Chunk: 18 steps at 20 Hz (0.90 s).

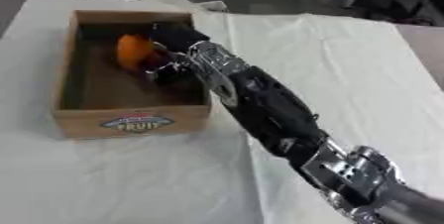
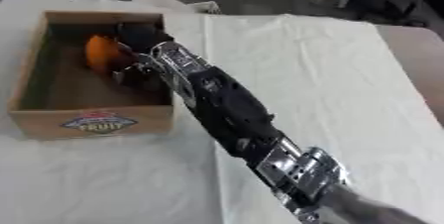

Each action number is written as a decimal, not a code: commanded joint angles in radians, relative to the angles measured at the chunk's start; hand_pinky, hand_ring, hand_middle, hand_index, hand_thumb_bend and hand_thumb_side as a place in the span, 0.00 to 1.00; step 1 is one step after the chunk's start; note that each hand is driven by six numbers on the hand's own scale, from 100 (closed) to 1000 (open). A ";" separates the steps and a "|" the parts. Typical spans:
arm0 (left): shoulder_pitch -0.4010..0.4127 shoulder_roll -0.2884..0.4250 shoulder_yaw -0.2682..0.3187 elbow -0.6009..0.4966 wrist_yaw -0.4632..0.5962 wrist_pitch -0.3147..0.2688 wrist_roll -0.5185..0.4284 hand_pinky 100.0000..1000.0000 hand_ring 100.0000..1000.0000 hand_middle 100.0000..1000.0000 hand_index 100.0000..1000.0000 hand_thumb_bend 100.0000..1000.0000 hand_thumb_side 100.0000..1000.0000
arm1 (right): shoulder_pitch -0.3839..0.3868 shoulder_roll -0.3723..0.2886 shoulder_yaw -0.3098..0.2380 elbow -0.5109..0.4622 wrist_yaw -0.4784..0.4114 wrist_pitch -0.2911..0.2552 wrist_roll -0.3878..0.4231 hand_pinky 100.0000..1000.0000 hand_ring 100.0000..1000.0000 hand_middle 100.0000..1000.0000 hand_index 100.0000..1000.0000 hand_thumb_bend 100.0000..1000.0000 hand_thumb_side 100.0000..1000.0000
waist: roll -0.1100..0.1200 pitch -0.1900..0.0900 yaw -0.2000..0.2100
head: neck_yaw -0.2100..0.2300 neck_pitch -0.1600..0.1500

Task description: Pick up objects on the table and place them in the box.

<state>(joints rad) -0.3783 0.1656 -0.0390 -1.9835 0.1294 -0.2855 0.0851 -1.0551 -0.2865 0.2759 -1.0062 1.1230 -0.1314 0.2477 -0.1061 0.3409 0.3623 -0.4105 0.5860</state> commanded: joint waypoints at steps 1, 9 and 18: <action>-0.010 0.001 -0.003 -0.016 0.003 0.000 -0.004 0.32 0.52 0.57 0.64 0.00 0.91 | -0.008 -0.017 0.000 -0.041 0.043 -0.014 0.045 0.93 0.98 0.89 1.00 0.34 1.00 | 0.009 -0.017 0.000 | -0.005 -0.014; -0.009 0.002 -0.003 -0.016 0.006 0.003 -0.007 0.32 0.52 0.57 0.64 0.00 0.91 | -0.016 -0.032 -0.018 -0.178 0.031 0.005 0.154 0.94 0.98 0.91 1.00 0.35 1.00 | 0.012 -0.023 -0.005 | 0.000 -0.012; -0.003 0.005 -0.004 -0.016 0.008 0.006 -0.011 0.32 0.52 0.57 0.64 0.00 0.91 | -0.029 -0.080 -0.027 -0.318 0.007 0.040 0.145 0.93 0.96 0.89 1.00 0.26 1.00 | 0.018 -0.036 -0.015 | 0.009 -0.007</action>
<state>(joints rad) -0.3766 0.1651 -0.0395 -1.9835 0.1343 -0.2788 0.0779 -1.0585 -0.3379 0.2597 -1.2894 1.1405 -0.0964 0.3959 -0.0991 0.3289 0.3475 -0.4040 0.5862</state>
